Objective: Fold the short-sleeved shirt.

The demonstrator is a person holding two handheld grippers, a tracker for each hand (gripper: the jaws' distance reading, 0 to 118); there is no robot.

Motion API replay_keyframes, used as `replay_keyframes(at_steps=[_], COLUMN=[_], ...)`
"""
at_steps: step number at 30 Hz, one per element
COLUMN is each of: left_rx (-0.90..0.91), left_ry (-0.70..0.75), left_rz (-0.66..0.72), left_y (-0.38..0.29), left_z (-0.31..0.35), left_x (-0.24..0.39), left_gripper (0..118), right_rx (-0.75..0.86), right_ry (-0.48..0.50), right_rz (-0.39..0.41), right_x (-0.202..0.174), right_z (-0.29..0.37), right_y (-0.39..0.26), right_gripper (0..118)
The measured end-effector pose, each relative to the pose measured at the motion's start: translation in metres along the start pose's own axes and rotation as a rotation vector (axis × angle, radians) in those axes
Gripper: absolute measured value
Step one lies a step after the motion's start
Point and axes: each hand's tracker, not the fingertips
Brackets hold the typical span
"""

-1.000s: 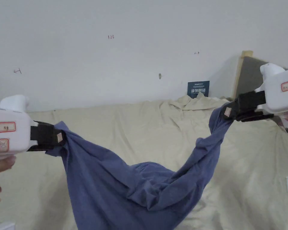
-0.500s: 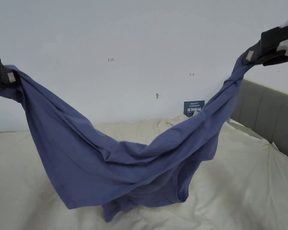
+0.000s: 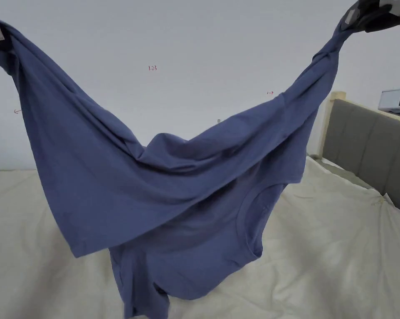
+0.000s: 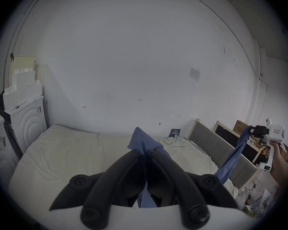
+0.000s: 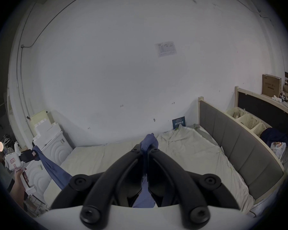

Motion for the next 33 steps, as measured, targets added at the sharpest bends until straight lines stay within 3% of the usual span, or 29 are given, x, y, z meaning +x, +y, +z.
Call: replay_keyframes(at_steps=[12,16,25,30,33], left_rx=[0.109,0.038,-0.218,-0.302,-0.380], left_ry=[-0.026,-0.011,-0.010,-0.010,0.016], left_rz=[-0.071,-0.088,-0.060,-0.037,-0.043], left_y=[-0.008,-0.032,-0.143,-0.209,-0.230], left_z=[-0.073,-0.091,-0.101,-0.076,-0.058], left_x=[0.004,0.005,-0.006,-0.019,-0.033], left_gripper=[3,3,3,3,3], right_rx=[0.114,0.101,-0.097,-0.177,-0.214], right_ry=[-0.076,-0.078,-0.079,-0.058,-0.029], right_rz=[-0.001,0.017,-0.008,0.040,0.020], right_x=[-0.009,-0.003,0.044,0.042,0.038], right_z=[-0.054,-0.064,-0.077,-0.040,-0.012], right_y=[0.004,-0.014,-0.123,-0.202,-0.235], right_gripper=[6,6,6,6,6])
